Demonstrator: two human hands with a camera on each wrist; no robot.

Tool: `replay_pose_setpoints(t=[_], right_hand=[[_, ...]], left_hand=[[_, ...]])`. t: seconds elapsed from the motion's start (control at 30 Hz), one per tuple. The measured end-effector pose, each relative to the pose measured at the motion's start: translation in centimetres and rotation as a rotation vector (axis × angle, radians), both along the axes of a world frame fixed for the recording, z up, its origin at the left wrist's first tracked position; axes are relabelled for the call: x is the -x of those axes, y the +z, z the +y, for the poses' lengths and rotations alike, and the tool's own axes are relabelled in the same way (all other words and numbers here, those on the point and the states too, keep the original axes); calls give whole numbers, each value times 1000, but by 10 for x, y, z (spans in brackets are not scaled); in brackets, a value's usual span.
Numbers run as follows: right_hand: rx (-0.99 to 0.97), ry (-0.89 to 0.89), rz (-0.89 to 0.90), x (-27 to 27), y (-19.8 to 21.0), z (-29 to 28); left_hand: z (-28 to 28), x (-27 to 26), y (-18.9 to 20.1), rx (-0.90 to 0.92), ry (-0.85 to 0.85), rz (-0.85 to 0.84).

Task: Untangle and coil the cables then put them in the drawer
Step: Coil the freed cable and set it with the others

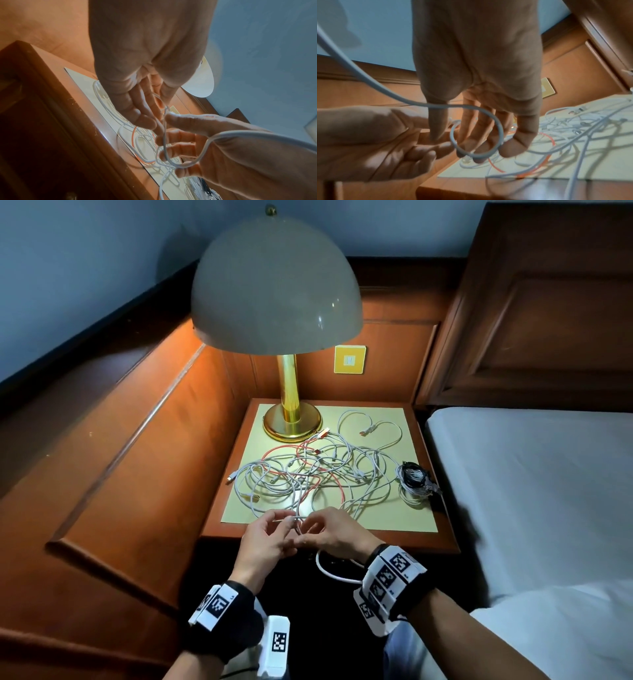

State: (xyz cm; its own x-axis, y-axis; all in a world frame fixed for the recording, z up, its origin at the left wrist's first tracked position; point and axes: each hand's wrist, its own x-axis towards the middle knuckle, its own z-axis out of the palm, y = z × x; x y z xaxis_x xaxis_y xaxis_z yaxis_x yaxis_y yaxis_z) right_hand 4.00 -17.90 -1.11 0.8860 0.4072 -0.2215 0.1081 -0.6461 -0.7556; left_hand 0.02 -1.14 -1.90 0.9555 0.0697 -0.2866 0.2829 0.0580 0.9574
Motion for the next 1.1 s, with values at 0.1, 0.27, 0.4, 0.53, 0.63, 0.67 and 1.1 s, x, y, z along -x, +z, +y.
replay_pose_setpoints(t=[0.1, 0.27, 0.4, 0.53, 0.63, 0.67, 1.1], right_hand=[[-52, -38, -27, 9, -2, 0], [-31, 123, 0, 26, -4, -4], [-79, 228, 65, 42, -5, -10], [33, 335, 123, 48, -8, -15], [107, 346, 148, 43, -8, -16], [84, 314, 161, 39, -9, -13], [-317, -204, 83, 19, -24, 29]], left_hand=[[2, -6, 0, -92, 14, -17], [7, -30, 0, -187, 85, -66], [3, -48, 6, -117, 134, -3], [3, -55, 3, -105, 177, 10], [2, -52, -5, -116, 183, -43], [1, -49, -8, -120, 172, -56], [0, -32, -15, 70, 188, -29]])
